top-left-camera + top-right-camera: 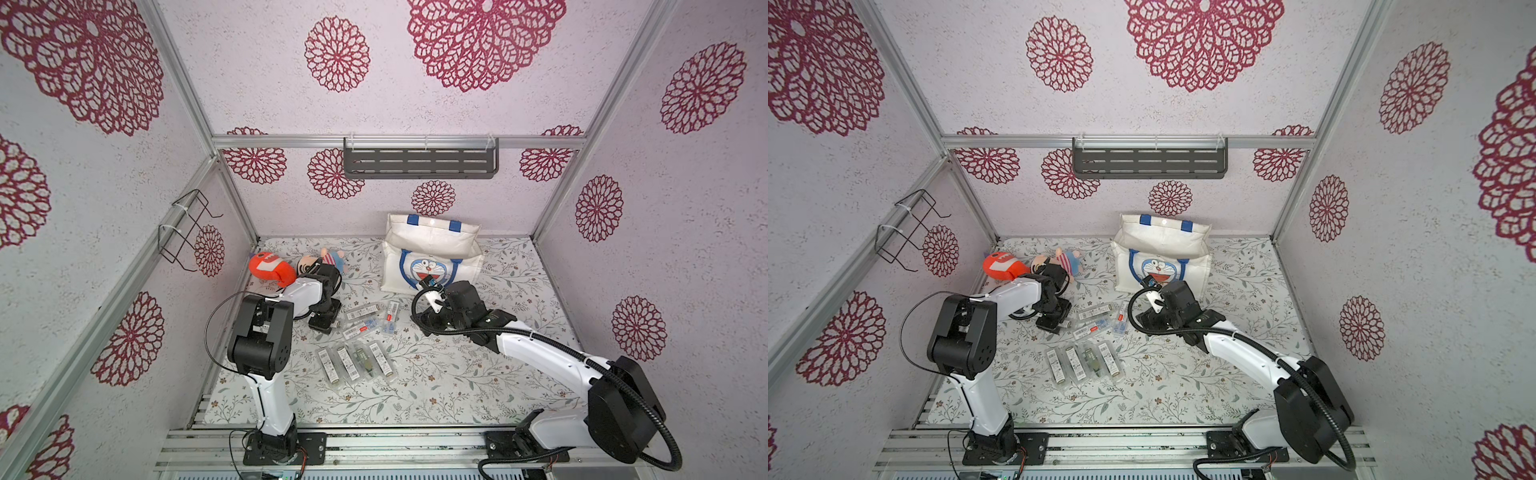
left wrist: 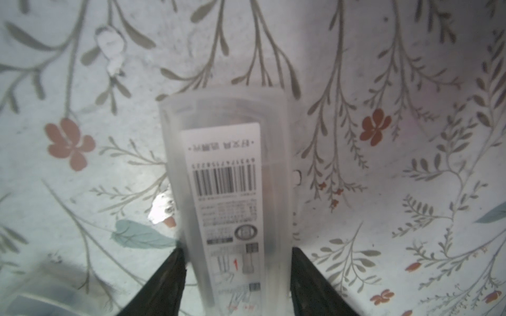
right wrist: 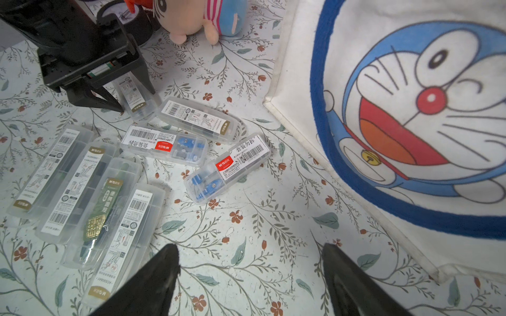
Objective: Put the compass set into the canvas bag
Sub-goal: Pick up the compass set at the center of the board.
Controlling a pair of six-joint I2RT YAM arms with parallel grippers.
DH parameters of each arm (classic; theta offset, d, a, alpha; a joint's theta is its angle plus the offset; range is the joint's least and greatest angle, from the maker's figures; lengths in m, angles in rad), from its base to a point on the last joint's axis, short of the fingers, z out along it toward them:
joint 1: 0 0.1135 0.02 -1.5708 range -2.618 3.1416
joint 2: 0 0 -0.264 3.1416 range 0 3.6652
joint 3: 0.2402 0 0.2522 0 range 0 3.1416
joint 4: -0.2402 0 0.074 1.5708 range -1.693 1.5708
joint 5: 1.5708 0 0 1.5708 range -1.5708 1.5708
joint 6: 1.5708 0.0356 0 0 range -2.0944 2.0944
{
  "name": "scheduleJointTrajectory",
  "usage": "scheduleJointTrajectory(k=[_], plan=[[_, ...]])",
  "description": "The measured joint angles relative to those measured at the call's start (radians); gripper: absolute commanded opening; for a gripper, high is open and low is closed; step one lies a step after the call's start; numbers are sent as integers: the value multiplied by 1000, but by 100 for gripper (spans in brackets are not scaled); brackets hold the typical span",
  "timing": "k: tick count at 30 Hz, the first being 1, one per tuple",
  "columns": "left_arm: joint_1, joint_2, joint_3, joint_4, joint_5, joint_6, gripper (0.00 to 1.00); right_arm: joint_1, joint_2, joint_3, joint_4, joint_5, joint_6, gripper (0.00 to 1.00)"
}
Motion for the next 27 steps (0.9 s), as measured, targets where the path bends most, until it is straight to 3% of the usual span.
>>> scheduleJointTrajectory(k=[10,17,22,27], plan=[[-1,-11,-13,12,-14,17,37,6,0,0,2,1,2,86],[-7,-149,-117,29,-94,93,33,6,0,0,1,-1,63,85],[-27,-305,-172,110,-119,267,32,4,0,18,-23,-40,143,83],[-126,-448,-210,223,-144,564,28,-12,0,75,-59,-85,249,82]])
